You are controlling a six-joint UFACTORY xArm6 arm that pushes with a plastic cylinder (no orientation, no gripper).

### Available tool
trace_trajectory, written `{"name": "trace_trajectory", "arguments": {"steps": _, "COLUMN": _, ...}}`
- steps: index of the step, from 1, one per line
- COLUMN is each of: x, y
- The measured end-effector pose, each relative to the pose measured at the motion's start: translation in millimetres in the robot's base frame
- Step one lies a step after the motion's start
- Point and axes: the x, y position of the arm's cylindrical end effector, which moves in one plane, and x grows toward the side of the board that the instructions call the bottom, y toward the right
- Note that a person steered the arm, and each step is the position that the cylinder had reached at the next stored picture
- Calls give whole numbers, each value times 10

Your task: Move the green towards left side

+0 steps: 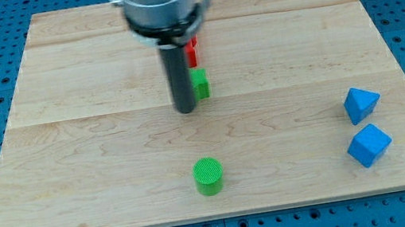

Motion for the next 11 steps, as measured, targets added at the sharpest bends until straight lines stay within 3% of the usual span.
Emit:
{"name": "trace_trajectory", "arguments": {"steps": 2, "x": -178, "y": 214}}
{"name": "trace_trajectory", "arguments": {"steps": 3, "x": -226, "y": 895}}
{"name": "trace_trajectory", "arguments": {"steps": 5, "x": -638, "y": 389}}
{"name": "trace_trajectory", "arguments": {"steps": 8, "x": -477, "y": 28}}
{"name": "trace_trajectory", "arguments": {"steps": 9, "x": -405, "y": 217}}
{"name": "trace_trajectory", "arguments": {"steps": 11, "x": 705, "y": 736}}
